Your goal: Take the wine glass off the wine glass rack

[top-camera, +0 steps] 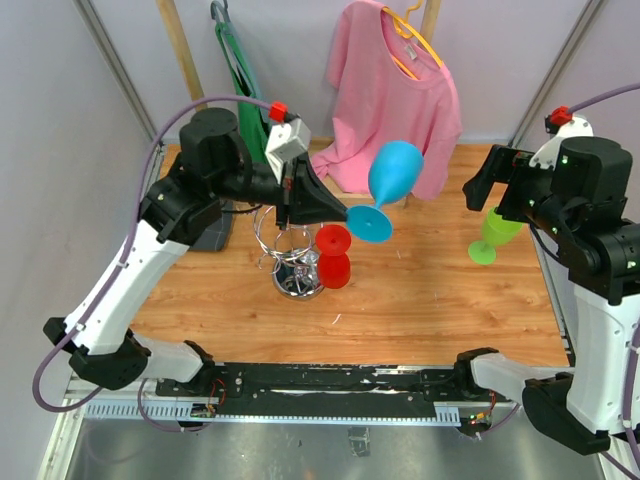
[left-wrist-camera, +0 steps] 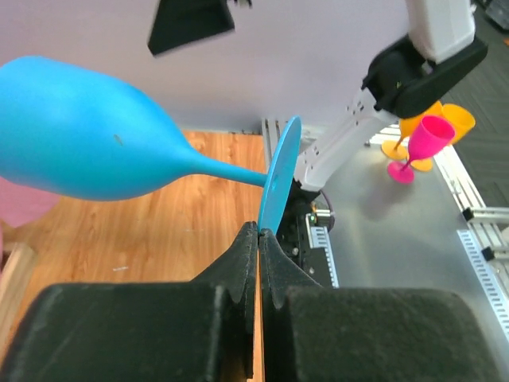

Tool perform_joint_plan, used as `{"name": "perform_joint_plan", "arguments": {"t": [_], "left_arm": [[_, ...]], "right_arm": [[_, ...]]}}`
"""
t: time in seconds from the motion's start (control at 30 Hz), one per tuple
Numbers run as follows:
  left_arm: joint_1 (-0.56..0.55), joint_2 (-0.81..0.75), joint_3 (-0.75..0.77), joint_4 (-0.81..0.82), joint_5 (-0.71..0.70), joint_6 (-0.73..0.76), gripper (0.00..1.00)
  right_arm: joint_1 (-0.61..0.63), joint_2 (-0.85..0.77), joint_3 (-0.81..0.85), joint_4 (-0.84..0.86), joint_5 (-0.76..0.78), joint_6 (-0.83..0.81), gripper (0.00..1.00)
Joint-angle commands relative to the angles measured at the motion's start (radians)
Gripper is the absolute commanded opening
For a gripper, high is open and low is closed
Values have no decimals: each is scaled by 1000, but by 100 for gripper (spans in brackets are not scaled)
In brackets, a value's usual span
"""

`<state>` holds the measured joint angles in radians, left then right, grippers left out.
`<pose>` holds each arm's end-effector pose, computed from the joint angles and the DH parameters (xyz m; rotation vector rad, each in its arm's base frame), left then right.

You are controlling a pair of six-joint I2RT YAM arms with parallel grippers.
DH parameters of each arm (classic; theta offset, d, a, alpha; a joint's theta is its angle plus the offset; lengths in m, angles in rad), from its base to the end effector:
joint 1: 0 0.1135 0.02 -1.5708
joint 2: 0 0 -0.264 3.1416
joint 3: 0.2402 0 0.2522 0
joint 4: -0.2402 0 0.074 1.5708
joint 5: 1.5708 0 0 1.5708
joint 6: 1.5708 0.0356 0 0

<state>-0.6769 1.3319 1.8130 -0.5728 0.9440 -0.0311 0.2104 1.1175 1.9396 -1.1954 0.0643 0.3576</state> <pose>0.1701 -0.1737 0.5279 1.2367 1.3044 -1.2955 0.1268 0.0247 0.5312 0.1866 1.9473 0.3135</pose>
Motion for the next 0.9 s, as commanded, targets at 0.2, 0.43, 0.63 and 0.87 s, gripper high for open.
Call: {"name": "perform_joint_plan", "arguments": {"t": [0.2,0.43,0.63,0.87], "left_arm": [[-173,-89,-216,42,-195,471,0],[-288,-151,-327,40,-308,771,0],[-329,-260,-510,13,-329,1027,0],[-348,-330,-630,-40,-328,1169,0]], "right_arm": [[-19,51,179,-125,4,-56,98],[-19,63,180,-125,-88,-30,98],[-19,94,187,-152,-236,-28,99],[-19,122,205,-220,-398,-41,99]]}}
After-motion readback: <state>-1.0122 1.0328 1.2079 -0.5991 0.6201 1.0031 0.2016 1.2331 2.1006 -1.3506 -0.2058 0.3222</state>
